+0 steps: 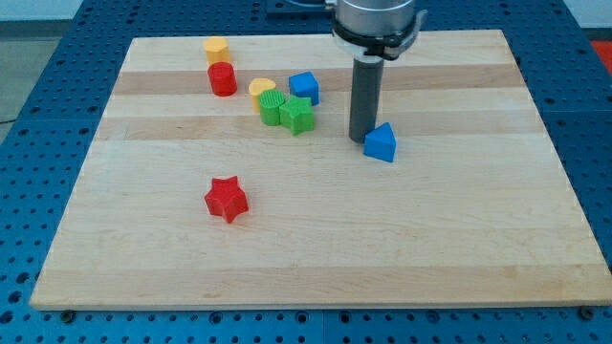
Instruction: Place the blue triangle close to the blue cube
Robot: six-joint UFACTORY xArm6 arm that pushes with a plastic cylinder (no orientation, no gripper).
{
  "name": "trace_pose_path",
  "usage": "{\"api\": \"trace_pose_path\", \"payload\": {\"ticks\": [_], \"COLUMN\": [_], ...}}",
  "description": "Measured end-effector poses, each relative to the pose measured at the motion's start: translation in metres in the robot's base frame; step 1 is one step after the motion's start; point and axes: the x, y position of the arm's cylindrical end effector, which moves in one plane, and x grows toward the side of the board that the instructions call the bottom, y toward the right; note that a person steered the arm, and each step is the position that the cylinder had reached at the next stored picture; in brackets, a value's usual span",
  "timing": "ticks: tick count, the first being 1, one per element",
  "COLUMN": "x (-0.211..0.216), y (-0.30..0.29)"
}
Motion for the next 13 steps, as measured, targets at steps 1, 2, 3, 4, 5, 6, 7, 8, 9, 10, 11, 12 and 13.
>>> {"api": "trace_pose_path", "payload": {"ticks": [1,2,3,4,5,6,7,8,9,10,11,12,13], "x": [0.040,0.083,0.055,0.007,-0.005,0.040,0.077,0.065,0.019,-0.027,-0.067,-0.090,-0.091], "y": [-0.035,0.011,0.069,0.064,0.033,0.065,0.074,0.025,0.010,-0.005,-0.026,-0.045,-0.040]}}
